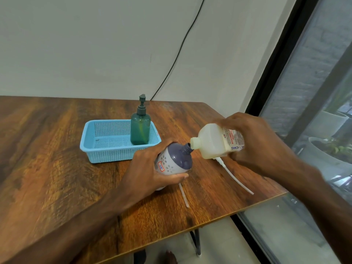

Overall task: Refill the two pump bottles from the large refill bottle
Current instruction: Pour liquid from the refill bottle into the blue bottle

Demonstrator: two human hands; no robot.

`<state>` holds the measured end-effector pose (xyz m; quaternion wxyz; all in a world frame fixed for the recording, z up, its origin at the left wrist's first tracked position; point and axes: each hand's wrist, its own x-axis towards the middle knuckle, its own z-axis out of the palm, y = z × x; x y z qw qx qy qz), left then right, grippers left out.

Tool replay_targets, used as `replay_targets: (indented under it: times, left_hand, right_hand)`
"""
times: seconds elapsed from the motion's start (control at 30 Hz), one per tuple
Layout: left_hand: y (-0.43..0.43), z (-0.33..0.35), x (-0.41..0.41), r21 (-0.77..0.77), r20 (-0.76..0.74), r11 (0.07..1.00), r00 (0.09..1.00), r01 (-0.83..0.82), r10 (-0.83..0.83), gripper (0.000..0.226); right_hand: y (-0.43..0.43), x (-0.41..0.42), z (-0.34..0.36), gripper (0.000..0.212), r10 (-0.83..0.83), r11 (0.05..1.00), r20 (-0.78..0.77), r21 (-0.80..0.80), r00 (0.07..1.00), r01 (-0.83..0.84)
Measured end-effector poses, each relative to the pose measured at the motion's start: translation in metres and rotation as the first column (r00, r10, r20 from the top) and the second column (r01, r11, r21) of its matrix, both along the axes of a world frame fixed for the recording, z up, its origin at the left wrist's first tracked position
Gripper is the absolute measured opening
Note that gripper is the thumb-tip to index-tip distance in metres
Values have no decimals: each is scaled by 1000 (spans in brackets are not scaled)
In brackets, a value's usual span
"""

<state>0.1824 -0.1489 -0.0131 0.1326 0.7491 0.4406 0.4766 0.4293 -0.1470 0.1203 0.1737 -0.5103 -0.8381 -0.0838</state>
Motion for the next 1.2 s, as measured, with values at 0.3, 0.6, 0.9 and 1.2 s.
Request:
replay_targets:
  times: [0.3, 0.6, 0.9, 1.2]
  left_hand:
    - [1, -1, -1, -7, -4, 1000, 1000, 1, -1, 83]
    - [-1, 1, 1, 7, 4, 1000, 1000, -11, 11, 79]
    - [0, 0, 0, 11, 1, 1000, 1000, 5, -5, 82]
    - [1, 0, 1, -9, -7, 1000, 1000, -6, 5, 85]
  right_hand:
    - [0, 0, 0, 74, 0, 1000, -5, -16, 1000, 0]
    - [0, -1, 0, 73, 1, 1000, -15, -11, 1000, -1]
    - [-1, -2, 2, 78, -14, 1000, 10, -17, 1000, 14]
    - [1, -2, 2, 78, -16, 1000, 13, -19, 1000, 16]
